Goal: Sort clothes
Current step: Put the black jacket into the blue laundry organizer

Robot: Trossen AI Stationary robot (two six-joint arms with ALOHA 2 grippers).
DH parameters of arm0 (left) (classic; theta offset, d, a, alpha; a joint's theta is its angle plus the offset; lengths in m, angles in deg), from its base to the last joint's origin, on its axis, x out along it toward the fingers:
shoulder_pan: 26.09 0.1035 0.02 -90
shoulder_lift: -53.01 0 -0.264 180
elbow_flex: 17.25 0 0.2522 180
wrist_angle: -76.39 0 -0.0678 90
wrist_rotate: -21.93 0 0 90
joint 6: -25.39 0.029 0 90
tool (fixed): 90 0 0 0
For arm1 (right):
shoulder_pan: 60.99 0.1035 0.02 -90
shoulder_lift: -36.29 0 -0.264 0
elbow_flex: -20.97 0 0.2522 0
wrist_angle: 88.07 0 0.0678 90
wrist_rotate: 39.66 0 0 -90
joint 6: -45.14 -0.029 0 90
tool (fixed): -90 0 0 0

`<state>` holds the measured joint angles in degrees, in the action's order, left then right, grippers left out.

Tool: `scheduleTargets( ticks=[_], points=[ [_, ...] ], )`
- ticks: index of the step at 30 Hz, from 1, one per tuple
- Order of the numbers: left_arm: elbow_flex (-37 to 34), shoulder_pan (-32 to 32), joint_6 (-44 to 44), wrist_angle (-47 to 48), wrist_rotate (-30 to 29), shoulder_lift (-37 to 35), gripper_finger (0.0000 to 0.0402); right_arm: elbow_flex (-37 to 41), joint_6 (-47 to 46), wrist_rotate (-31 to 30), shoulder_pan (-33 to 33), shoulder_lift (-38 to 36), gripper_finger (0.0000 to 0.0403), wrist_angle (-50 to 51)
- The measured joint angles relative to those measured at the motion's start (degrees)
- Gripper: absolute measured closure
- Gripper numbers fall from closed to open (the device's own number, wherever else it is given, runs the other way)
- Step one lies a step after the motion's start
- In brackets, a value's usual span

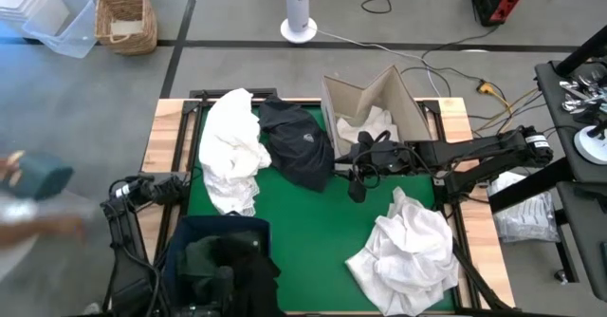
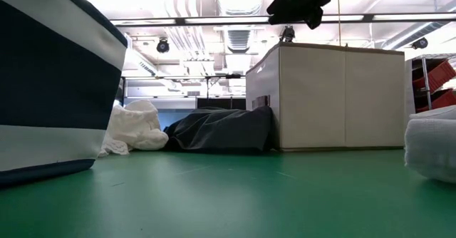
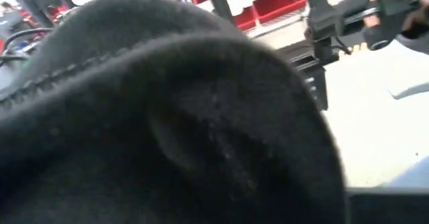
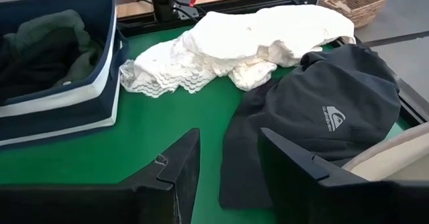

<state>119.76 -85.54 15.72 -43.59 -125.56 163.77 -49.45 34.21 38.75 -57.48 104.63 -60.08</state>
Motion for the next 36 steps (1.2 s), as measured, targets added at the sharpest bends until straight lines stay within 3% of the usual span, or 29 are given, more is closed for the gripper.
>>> scheduleTargets(
  ticks=[6, 11, 14, 20, 31, 36],
  points=[
    [0.03, 1.57, 5.92, -6.52, 0.44, -0.04, 0.0372, 0.57, 0.07, -0.02, 0.00, 0.00, 0.0272, -0.13],
    [-0.68, 3.63, 14.63, -12.47, 7.90, -0.08, 0.0372, 1.09, 0.11, 0.00, 0.00, 0.00, 0.0274, -1.24],
    [-0.86, 5.58, 15.61, -11.86, 9.60, -0.56, 0.0372, 1.18, 0.04, 0.00, 0.00, 0.00, 0.0268, -1.55],
    [-1.18, 9.33, 19.20, -15.81, 20.15, -1.62, 0.0372, 1.92, 0.02, 0.00, 0.00, 0.00, 0.0257, -1.67],
    [-2.07, 12.60, 17.93, -7.71, 25.95, -4.03, 0.0374, 2.38, 0.00, 0.00, 0.00, 0.00, 0.0271, -1.69],
    [-7.03, 12.07, 14.27, -5.96, 26.35, -8.11, 0.0374, 2.38, 0.00, 0.00, 0.00, 0.00, 0.0264, -1.72]
  ],
)
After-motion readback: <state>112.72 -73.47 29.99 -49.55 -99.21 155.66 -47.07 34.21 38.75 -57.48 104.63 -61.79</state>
